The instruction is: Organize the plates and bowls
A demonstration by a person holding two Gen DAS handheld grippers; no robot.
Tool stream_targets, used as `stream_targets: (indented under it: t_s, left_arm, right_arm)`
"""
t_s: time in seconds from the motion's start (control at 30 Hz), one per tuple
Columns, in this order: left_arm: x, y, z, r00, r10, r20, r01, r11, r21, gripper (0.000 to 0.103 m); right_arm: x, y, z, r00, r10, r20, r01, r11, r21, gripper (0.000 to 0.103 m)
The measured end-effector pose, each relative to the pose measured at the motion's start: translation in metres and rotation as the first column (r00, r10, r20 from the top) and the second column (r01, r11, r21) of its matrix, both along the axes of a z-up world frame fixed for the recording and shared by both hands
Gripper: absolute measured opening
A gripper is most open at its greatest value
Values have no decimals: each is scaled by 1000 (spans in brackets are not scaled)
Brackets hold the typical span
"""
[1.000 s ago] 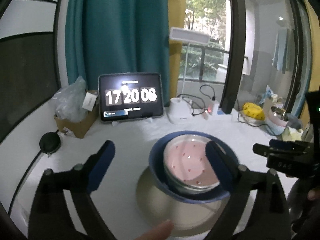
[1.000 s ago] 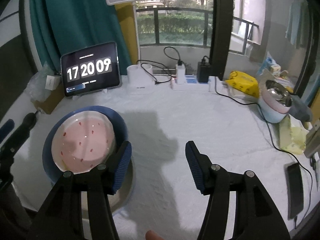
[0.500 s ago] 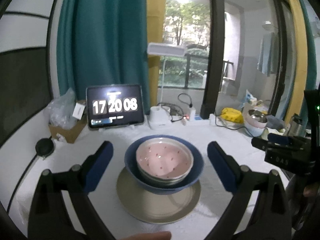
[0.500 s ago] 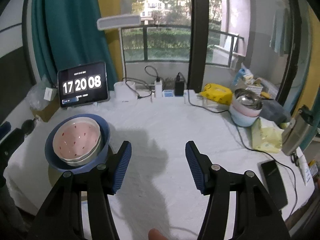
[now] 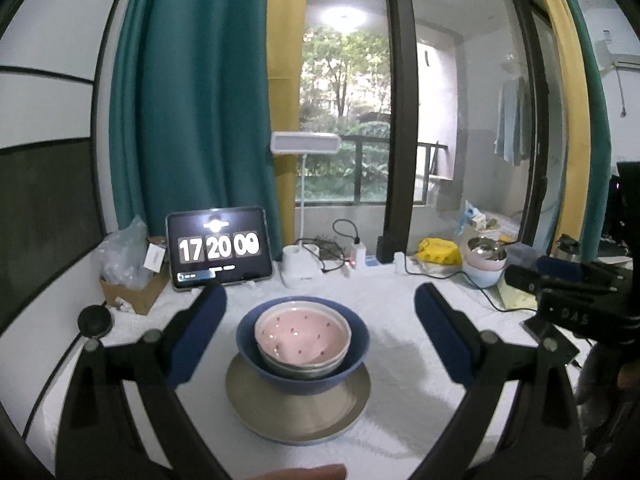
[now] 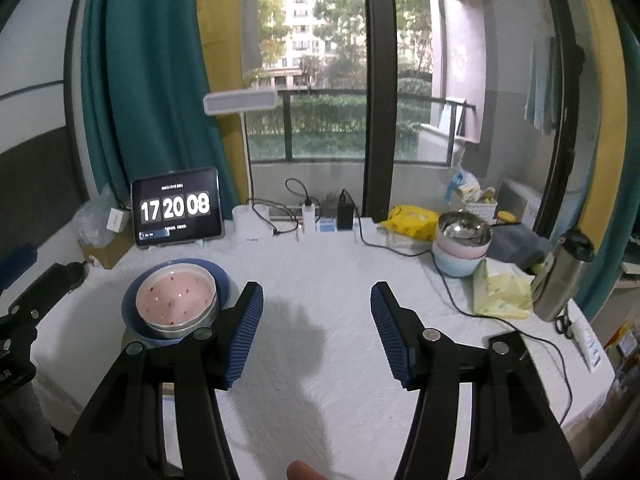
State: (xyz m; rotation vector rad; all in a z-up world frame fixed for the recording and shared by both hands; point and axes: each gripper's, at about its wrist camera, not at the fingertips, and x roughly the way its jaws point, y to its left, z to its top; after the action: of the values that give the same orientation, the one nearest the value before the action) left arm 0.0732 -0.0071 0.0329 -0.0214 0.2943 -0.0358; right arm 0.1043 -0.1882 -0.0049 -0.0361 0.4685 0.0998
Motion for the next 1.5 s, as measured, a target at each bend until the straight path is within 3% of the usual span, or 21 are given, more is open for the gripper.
stream_targets:
  t_s: [0.53,0.83,1.5]
  left_arm:
    - [-30,-2,26,998,-15,60,15,1000,-1,96]
    - [-33,2,31,996,-2,90,-1,999,35,96]
    - [-34,4,34,995,0,98,-3,1000,31,96]
  right_arm:
    - [-51,-10,39,988,-43,149,44,999,-1,59]
    - [-57,-3,47,986,-36,161,36,999,2,59]
    - [-59,2,50,985,-28,169,29,1000,-5,60]
